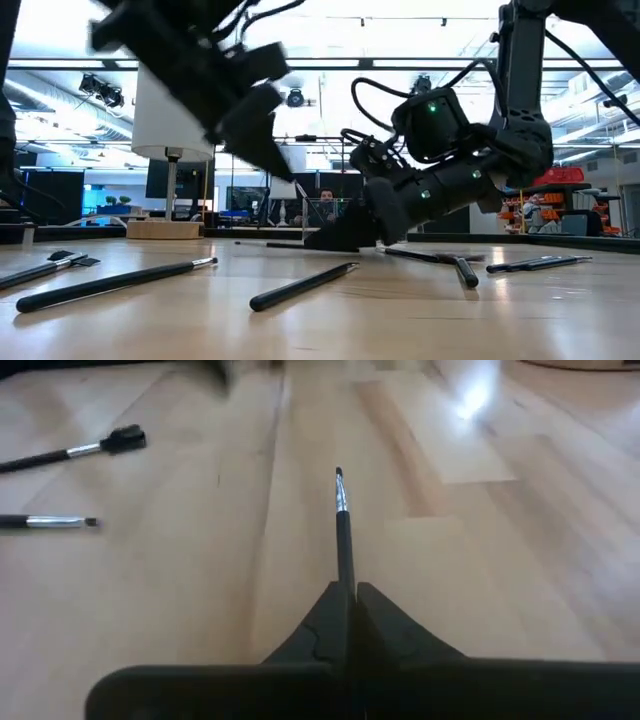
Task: Pick & Place Makeup Supplies
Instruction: Put the makeup brush into the transparent organizer
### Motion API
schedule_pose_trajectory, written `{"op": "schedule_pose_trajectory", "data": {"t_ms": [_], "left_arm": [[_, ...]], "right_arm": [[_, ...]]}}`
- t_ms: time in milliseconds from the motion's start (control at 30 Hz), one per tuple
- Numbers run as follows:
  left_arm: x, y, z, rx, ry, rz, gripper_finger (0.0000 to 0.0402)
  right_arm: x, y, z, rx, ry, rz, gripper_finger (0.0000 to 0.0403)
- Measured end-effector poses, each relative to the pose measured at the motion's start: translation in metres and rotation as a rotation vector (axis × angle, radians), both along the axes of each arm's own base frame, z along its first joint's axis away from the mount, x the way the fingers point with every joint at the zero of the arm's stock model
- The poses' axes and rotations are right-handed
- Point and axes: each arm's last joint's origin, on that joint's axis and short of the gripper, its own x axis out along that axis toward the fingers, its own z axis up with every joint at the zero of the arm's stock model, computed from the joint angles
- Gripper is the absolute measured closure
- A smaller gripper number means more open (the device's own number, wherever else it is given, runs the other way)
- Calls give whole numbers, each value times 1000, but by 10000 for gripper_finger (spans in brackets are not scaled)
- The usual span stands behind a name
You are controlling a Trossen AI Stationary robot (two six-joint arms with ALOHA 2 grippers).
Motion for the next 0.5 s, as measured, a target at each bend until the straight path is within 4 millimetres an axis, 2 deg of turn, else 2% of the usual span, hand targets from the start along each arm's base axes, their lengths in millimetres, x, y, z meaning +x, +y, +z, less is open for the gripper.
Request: {"op": "schedule_pose_trajectory", "data": {"t_ms": [167,233,333,433,500], "left_arm": [[-19,10,-28,-86,-160,52,335],[-22,15,-29,-115,-299,64,335],[-29,19,-24,-139,-488,38,335],[-42,20,-23,-154,-607,11,335],[-49,22,-24,-167,-649,21,335]], "right_arm": [[0,-1,22,-40,-57,11,399],[-1,-2,35,-64,-73,-12,399],[-3,-7,53,-139,-54,-138,399],[-8,-12,70,-203,-31,-274,399],[-10,-13,81,-218,-59,-304,399]]}}
